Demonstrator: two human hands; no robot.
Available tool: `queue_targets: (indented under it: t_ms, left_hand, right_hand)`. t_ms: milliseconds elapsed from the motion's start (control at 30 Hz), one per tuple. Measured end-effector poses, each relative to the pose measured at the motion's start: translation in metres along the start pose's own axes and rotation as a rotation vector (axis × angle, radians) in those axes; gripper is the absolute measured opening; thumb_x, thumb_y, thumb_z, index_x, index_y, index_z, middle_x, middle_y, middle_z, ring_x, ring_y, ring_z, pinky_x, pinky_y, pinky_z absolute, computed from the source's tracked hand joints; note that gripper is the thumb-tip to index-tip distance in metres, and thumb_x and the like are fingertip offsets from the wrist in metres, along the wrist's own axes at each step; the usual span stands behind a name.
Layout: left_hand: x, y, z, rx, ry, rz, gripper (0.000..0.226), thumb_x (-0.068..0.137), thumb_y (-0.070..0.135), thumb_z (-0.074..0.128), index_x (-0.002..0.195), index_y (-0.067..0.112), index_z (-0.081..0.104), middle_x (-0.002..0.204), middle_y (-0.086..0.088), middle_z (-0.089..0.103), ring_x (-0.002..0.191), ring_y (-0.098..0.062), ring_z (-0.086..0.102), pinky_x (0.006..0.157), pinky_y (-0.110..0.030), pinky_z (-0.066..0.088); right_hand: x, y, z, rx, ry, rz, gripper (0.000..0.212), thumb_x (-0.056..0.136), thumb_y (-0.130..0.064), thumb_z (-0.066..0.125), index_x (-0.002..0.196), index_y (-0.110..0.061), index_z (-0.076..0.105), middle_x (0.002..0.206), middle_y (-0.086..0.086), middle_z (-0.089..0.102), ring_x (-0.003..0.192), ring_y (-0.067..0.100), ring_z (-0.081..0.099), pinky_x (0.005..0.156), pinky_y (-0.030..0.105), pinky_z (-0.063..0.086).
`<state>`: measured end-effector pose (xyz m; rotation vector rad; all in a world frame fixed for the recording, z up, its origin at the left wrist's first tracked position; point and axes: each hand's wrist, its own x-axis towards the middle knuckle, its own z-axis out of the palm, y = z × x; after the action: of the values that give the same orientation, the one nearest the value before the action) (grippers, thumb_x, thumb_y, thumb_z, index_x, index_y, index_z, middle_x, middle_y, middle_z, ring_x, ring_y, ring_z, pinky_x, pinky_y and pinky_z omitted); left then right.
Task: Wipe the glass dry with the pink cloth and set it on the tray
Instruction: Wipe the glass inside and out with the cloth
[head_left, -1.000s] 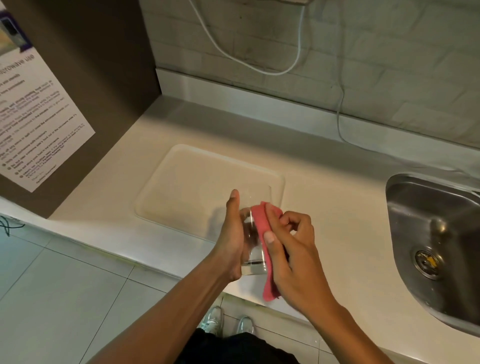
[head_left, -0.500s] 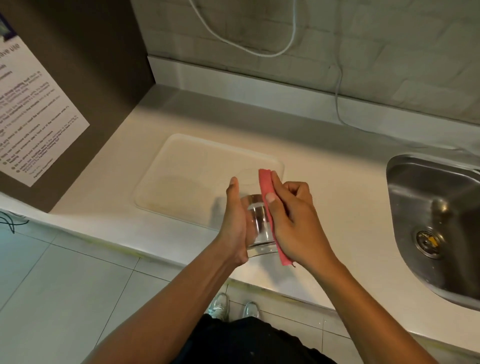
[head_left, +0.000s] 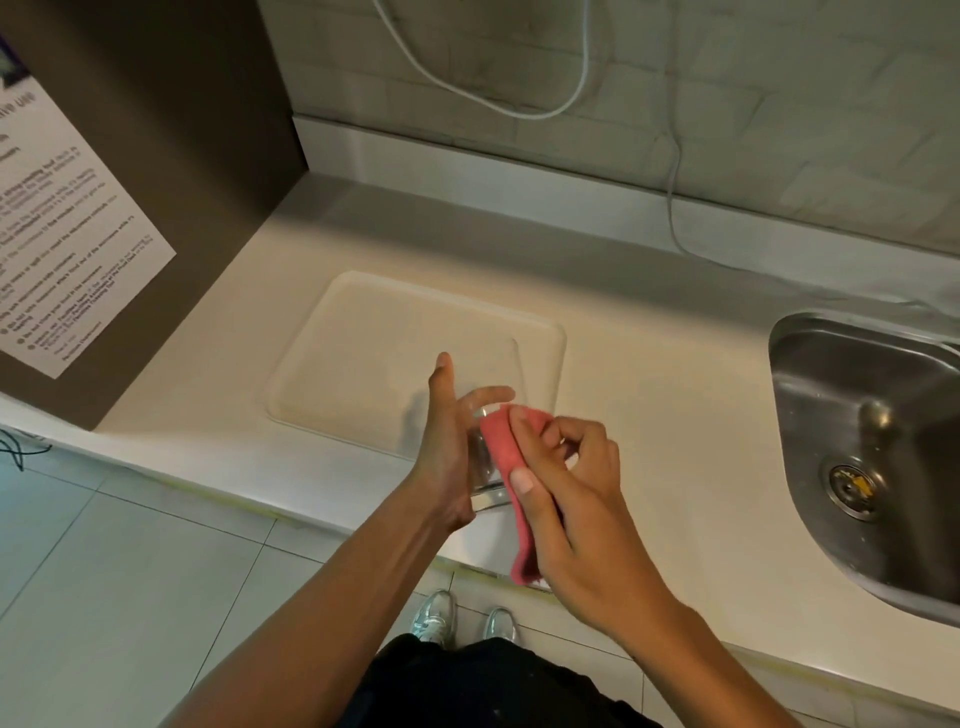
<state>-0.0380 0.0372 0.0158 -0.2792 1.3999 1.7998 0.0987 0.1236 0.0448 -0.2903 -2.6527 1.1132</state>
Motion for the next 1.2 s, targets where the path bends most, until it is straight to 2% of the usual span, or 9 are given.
queue_targets:
  t_ms: [67, 167, 233, 367, 533, 700, 800, 1067, 1200]
  left_hand:
    - [0.000, -0.003, 0.000, 0.033, -0.002, -0.012, 0.095, 0.092, 0.088, 0.023, 0.114, 0.012, 0.076, 0.093, -0.015, 0.085, 0.082, -0.023, 0.083, 0.062, -0.032, 0.064]
    - [-0.005, -0.009, 0.011, -0.041, -0.028, -0.056, 0.096, 0.093, 0.086, 0.030, 0.116, 0.008, 0.080, 0.117, -0.031, 0.078, 0.101, -0.038, 0.080, 0.075, -0.043, 0.066]
    - [-0.004, -0.007, 0.010, -0.074, -0.049, -0.052, 0.096, 0.093, 0.086, 0.030, 0.110, 0.008, 0.083, 0.115, -0.028, 0.080, 0.104, -0.039, 0.079, 0.078, -0.043, 0.065]
    - [0.003, -0.001, -0.001, -0.039, -0.071, -0.003, 0.099, 0.088, 0.092, 0.028, 0.111, 0.007, 0.073, 0.095, -0.015, 0.084, 0.085, -0.028, 0.082, 0.071, -0.038, 0.064]
    - [-0.001, -0.012, 0.010, -0.114, -0.090, -0.054, 0.095, 0.092, 0.087, 0.031, 0.105, 0.010, 0.084, 0.105, -0.022, 0.081, 0.096, -0.035, 0.080, 0.078, -0.043, 0.066]
    - [0.002, -0.008, 0.005, -0.191, -0.152, -0.038, 0.096, 0.090, 0.088, 0.031, 0.100, 0.009, 0.085, 0.099, -0.022, 0.080, 0.089, -0.033, 0.080, 0.075, -0.041, 0.064]
    - [0.005, -0.002, -0.004, -0.114, -0.076, -0.006, 0.093, 0.085, 0.093, 0.034, 0.100, 0.011, 0.075, 0.090, -0.019, 0.080, 0.078, -0.030, 0.080, 0.074, -0.040, 0.062]
    - [-0.008, -0.008, 0.008, -0.132, -0.116, -0.049, 0.094, 0.088, 0.089, 0.041, 0.115, 0.008, 0.082, 0.114, -0.026, 0.080, 0.098, -0.037, 0.080, 0.075, -0.044, 0.066]
    - [-0.015, 0.001, 0.008, -0.104, -0.136, -0.062, 0.089, 0.085, 0.082, 0.058, 0.121, 0.003, 0.077, 0.112, -0.024, 0.080, 0.093, -0.036, 0.080, 0.072, -0.044, 0.065]
  right_hand:
    - [-0.002, 0.003, -0.003, 0.061, -0.020, 0.055, 0.047, 0.104, -0.050, 0.034, 0.151, -0.049, 0.034, 0.123, -0.027, 0.030, 0.124, 0.001, 0.034, 0.097, 0.003, 0.030]
    - [0.023, 0.004, -0.009, 0.139, 0.014, 0.183, 0.047, 0.103, -0.050, 0.035, 0.150, -0.052, 0.033, 0.116, -0.025, 0.032, 0.119, 0.005, 0.040, 0.093, 0.006, 0.037]
    - [0.028, -0.005, -0.010, 0.095, 0.044, 0.143, 0.046, 0.105, -0.043, 0.040, 0.150, -0.048, 0.037, 0.116, -0.018, 0.033, 0.121, 0.005, 0.036, 0.099, 0.008, 0.034]
    - [0.001, -0.006, -0.004, 0.011, 0.007, -0.021, 0.046, 0.103, -0.048, 0.042, 0.149, -0.048, 0.039, 0.127, -0.022, 0.032, 0.128, 0.008, 0.032, 0.102, 0.006, 0.027]
    - [0.020, 0.005, -0.013, 0.178, -0.004, 0.147, 0.046, 0.102, -0.048, 0.045, 0.147, -0.053, 0.038, 0.122, -0.027, 0.034, 0.126, 0.001, 0.037, 0.103, 0.017, 0.037]
    - [0.024, -0.004, -0.010, 0.026, 0.001, 0.051, 0.047, 0.103, -0.049, 0.041, 0.150, -0.047, 0.038, 0.123, -0.021, 0.032, 0.126, 0.000, 0.029, 0.099, 0.002, 0.027]
    - [0.005, -0.001, -0.005, -0.015, -0.045, -0.020, 0.047, 0.104, -0.050, 0.039, 0.150, -0.049, 0.035, 0.128, -0.023, 0.031, 0.128, 0.006, 0.030, 0.102, 0.003, 0.024]
    - [0.031, 0.007, -0.011, 0.191, -0.001, 0.156, 0.046, 0.100, -0.054, 0.035, 0.146, -0.056, 0.036, 0.116, -0.028, 0.034, 0.124, 0.001, 0.038, 0.103, 0.016, 0.037]
    - [0.024, 0.004, -0.008, 0.230, 0.008, 0.161, 0.046, 0.101, -0.056, 0.032, 0.147, -0.052, 0.039, 0.120, -0.023, 0.035, 0.123, -0.001, 0.040, 0.095, 0.008, 0.038]
